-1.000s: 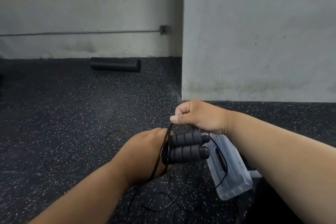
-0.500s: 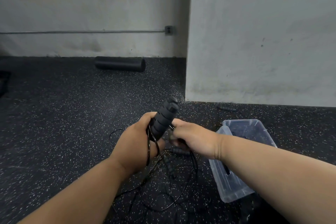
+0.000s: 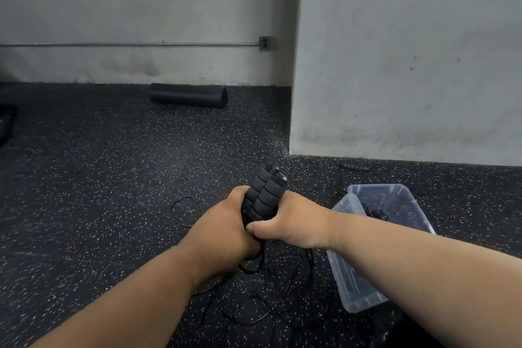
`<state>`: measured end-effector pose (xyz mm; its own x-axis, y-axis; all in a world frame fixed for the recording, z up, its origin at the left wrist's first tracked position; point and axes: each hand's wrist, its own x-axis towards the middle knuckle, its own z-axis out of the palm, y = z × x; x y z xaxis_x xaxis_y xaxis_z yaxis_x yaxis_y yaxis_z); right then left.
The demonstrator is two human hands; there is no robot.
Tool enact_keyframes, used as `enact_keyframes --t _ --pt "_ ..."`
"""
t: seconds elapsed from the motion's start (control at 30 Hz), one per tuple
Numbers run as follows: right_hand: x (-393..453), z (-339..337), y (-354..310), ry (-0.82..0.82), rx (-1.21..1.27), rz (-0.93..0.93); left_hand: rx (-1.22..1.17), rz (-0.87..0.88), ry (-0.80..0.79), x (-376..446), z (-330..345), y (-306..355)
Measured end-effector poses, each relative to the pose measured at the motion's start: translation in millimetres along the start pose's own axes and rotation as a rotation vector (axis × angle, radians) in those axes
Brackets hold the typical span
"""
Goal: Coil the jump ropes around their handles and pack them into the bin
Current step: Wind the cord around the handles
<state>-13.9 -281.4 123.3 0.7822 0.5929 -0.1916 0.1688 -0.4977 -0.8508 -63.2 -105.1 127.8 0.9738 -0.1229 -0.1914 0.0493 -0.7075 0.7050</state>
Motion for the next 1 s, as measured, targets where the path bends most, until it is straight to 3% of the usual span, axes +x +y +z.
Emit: enact_keyframes --t 0.13,0.3,0.37,0.6,0.73,0.9,1.0 --pt "-2 -5 3 -0.055 -0.028 -0.013 -0.176 -0.012 -0.174 1 -6 -3" --pt "-6 -10 2 -0.046 -0.033 -0.027 -0.363 -0.012 -0.252 -1 -4 -4" --pt "-5 -11 2 -0.043 -0.037 -0.014 -0.368 0.002 -0.211 -2 -1 -5" --pt "-6 -11 8 -0.027 -0.001 0.053 -0.209 -0.053 0.083 7 5 -10" --pt "-10 -15 12 -0.068 -0.289 0.048 0.063 -0.175 0.165 15 -6 -23" --pt "-20 -10 -3 -0.218 -0.815 -0.189 0.317 -0.215 0.114 22 3 -36" --pt "-20 -19 -21 -0.188 -0.841 -0.278 0.499 -0.067 0.019 22 16 -33"
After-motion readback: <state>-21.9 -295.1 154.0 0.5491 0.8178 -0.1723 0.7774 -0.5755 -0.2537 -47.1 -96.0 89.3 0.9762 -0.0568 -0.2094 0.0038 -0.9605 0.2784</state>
